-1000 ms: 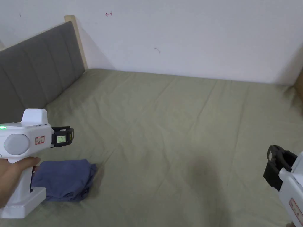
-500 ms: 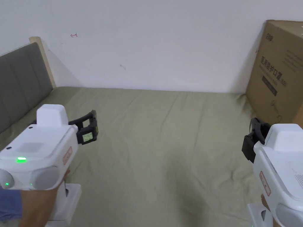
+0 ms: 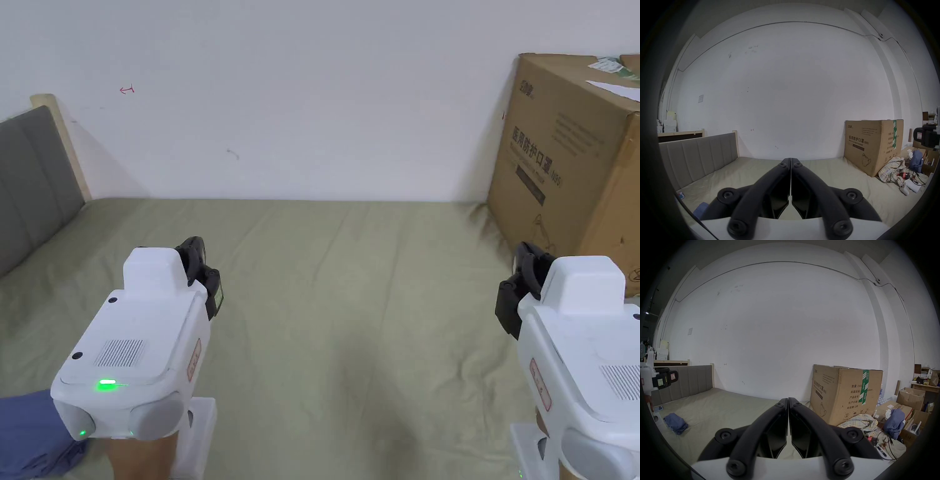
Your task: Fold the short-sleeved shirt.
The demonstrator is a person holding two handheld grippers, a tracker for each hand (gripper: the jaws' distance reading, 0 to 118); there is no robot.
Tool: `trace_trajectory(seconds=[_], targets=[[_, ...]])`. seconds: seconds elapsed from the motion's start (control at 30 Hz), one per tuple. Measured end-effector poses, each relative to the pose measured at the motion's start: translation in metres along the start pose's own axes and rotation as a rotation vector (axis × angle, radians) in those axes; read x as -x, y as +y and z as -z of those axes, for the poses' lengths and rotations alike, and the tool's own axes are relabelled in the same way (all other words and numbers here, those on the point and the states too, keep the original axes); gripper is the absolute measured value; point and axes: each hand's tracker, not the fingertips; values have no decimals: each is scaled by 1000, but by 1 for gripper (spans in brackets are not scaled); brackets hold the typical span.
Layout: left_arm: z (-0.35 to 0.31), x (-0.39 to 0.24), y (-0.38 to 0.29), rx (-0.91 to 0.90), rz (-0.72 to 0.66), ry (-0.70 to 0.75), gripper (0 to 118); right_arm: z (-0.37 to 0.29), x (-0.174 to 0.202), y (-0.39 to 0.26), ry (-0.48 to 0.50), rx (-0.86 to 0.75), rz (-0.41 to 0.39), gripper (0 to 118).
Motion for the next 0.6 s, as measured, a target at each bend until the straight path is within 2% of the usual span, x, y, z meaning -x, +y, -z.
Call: trace_trajectory(seconds=[0.6], targets=[[-13, -1, -1, 2, 11, -12, 0, -7, 5, 4, 5, -4, 7, 1]])
